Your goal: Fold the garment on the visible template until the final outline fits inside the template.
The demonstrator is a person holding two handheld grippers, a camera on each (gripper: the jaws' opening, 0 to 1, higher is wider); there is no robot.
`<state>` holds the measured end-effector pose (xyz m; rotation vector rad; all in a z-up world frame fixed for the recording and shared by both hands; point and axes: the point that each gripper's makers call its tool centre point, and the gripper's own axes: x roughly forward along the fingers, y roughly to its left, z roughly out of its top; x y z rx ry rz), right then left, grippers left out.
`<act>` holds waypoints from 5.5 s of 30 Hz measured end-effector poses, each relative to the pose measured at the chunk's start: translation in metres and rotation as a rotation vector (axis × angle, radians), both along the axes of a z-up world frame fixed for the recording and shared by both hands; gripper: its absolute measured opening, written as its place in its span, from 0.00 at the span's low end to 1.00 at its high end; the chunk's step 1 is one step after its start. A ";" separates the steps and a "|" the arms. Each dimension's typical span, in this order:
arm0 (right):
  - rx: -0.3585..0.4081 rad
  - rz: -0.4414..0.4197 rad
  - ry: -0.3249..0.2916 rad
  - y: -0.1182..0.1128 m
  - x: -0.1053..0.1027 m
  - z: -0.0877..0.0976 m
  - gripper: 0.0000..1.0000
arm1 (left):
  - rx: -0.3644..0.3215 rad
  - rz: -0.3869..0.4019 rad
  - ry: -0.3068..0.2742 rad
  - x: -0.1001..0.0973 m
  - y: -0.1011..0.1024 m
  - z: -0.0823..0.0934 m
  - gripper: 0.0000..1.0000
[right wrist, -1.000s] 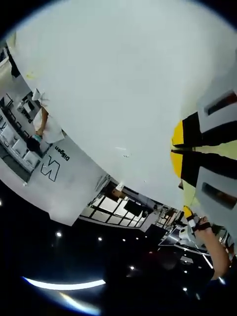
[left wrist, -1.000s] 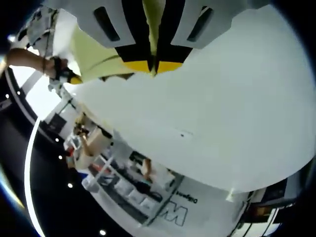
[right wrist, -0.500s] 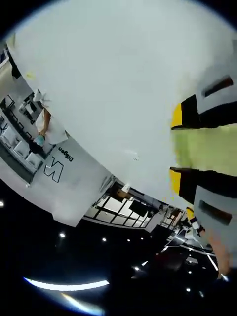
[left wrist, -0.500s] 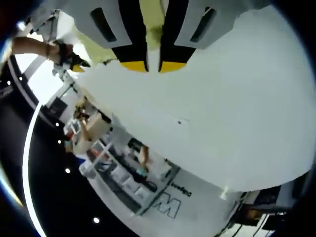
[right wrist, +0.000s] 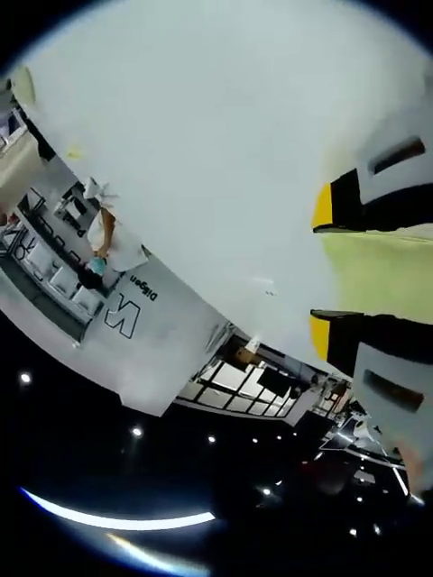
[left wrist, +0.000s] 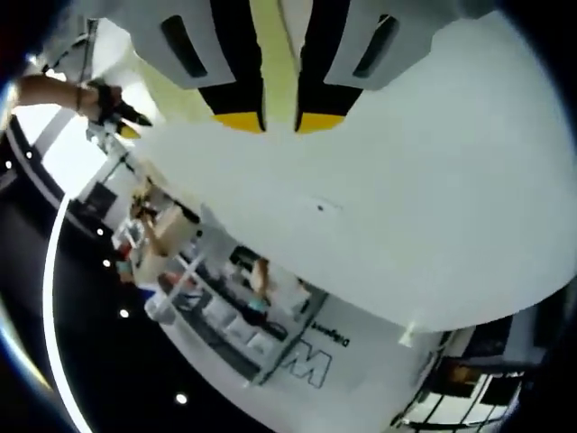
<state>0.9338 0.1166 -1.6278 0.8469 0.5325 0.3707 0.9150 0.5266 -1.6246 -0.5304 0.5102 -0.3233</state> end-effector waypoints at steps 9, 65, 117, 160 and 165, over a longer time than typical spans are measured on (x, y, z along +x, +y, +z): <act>-0.051 0.169 -0.104 0.009 -0.063 0.013 0.27 | 0.003 -0.147 -0.010 -0.055 -0.030 0.005 0.22; -0.374 0.547 -0.138 0.025 -0.194 -0.028 0.00 | 0.163 -0.414 0.007 -0.187 -0.038 -0.036 0.16; -0.248 0.423 -0.077 0.016 -0.298 -0.025 0.00 | 0.073 -0.357 0.124 -0.275 -0.028 -0.035 0.02; -0.633 0.680 -0.330 0.196 -0.247 -0.030 0.02 | 0.361 -0.584 -0.095 -0.223 -0.187 -0.029 0.11; -0.679 0.715 -0.324 0.192 -0.253 -0.039 0.00 | 0.404 -0.630 -0.071 -0.230 -0.185 -0.041 0.01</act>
